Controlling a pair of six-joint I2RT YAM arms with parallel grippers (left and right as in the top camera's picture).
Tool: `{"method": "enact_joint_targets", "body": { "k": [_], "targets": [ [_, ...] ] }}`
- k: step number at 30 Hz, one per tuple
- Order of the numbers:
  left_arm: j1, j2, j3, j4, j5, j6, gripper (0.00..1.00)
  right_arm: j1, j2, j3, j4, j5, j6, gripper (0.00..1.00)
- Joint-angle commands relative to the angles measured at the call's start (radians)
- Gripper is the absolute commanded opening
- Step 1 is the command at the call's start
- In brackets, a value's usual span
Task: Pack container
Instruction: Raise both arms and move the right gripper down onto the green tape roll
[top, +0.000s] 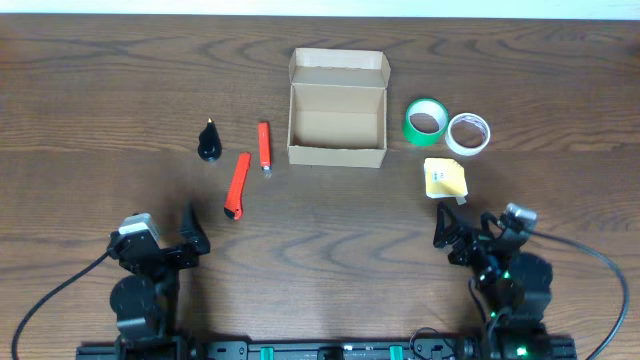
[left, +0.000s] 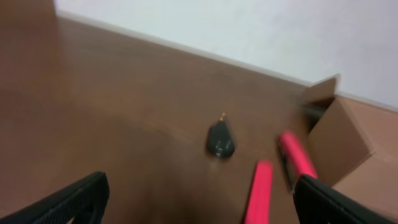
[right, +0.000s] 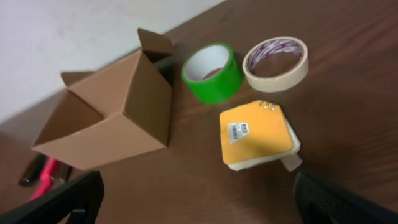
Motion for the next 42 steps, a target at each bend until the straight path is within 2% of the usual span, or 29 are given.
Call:
{"method": "enact_joint_targets", "body": {
  "k": [1, 5, 9, 12, 16, 19, 22, 25, 32, 35, 38, 42],
  "targets": [
    [0.005, 0.114, 0.151, -0.051, -0.065, -0.008, 0.95, -0.01, 0.179, 0.167, -0.021, 0.043, -0.101, 0.99],
    [0.005, 0.353, 0.345, -0.084, -0.068, 0.124, 0.95, -0.04, 0.445, 0.372, -0.068, 0.042, -0.161, 0.99],
    [0.005, 0.676, 0.642, -0.229, -0.068, 0.223, 0.95, -0.082, 0.731, 0.673, -0.255, 0.041, -0.215, 0.99],
    [0.005, 0.889, 0.858, -0.355, -0.064, 0.253, 0.95, -0.09, 0.888, 0.885, -0.397, 0.037, -0.269, 0.99],
    [0.005, 1.102, 1.072, -0.469, -0.056, 0.289, 0.95, -0.089, 1.007, 1.044, -0.454, -0.04, -0.273, 0.99],
    [0.005, 1.202, 1.154, -0.504, -0.058, 0.33, 0.95, -0.089, 1.047, 1.078, -0.439, -0.071, -0.28, 0.99],
    [0.005, 1.253, 1.167, -0.504, -0.058, 0.385, 0.95, -0.089, 1.097, 1.088, -0.446, -0.068, -0.279, 0.97],
    [0.005, 1.286, 1.167, -0.505, -0.058, 0.431, 0.95, -0.089, 1.18, 1.096, -0.486, -0.052, -0.255, 0.99],
    [0.005, 1.313, 1.167, -0.512, -0.068, 0.432, 0.95, -0.084, 1.417, 1.221, -0.579, -0.047, -0.258, 0.99],
    [0.005, 1.313, 1.167, -0.512, -0.068, 0.432, 0.95, -0.074, 1.512, 1.31, -0.597, -0.032, -0.261, 0.93],
    [0.005, 1.313, 1.167, -0.512, -0.068, 0.432, 0.95, -0.058, 1.59, 1.391, -0.613, -0.014, -0.261, 0.82],
    [0.005, 1.313, 1.167, -0.512, -0.068, 0.432, 0.95, -0.013, 1.67, 1.476, -0.613, 0.038, -0.245, 0.82]
  ]
}}
